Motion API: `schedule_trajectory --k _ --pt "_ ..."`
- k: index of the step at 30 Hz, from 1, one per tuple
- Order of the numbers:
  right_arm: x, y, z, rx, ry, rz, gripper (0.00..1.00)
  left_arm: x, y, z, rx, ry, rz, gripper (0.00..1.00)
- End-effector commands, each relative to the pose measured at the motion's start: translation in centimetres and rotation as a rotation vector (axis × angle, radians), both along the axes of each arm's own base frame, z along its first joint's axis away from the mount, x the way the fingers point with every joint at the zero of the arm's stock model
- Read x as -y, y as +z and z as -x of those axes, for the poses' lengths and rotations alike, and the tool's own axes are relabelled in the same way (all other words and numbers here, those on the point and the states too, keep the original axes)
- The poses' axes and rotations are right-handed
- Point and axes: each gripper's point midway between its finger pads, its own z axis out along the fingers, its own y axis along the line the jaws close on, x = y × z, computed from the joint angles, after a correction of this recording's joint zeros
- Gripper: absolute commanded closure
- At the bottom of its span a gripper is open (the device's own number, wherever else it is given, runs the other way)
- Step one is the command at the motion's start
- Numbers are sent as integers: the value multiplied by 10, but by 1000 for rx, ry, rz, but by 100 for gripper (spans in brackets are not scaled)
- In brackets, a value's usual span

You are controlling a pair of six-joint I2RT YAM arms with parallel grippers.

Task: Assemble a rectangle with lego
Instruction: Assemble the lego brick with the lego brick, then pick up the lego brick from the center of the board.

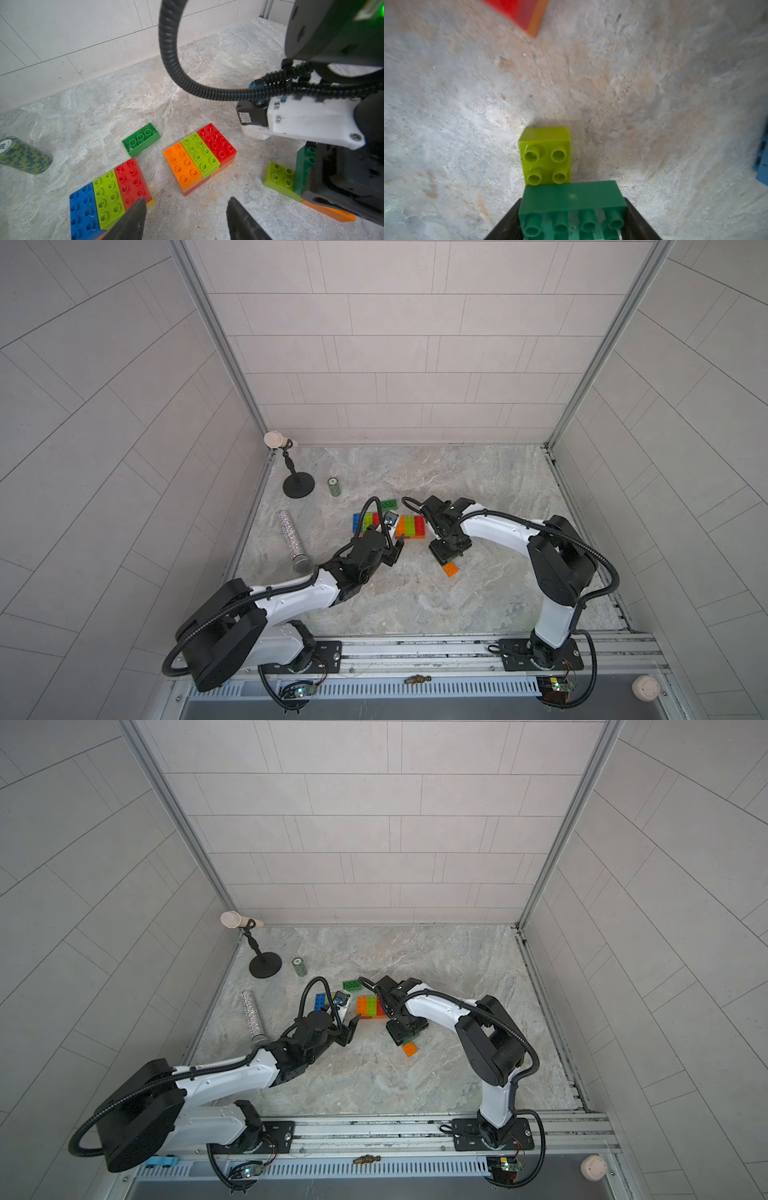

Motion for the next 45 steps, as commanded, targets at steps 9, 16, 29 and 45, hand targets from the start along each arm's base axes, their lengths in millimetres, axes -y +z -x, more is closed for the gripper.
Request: schedule_trajectory --k 9,16,29,45 --pt "-2 34 11 -55 14 -40 14 7 21 -8 21 3 20 26" --pt "48 73 -27 57 -214 -155 17 -3 35 -15 10 42 -7 24" --pt "136 15 -136 154 -522 -107 15 62 24 -15 -77 -134 58 25" --pt "132 -11 -117 77 -438 15 41 60 20 -16 -73 -121 28 25"
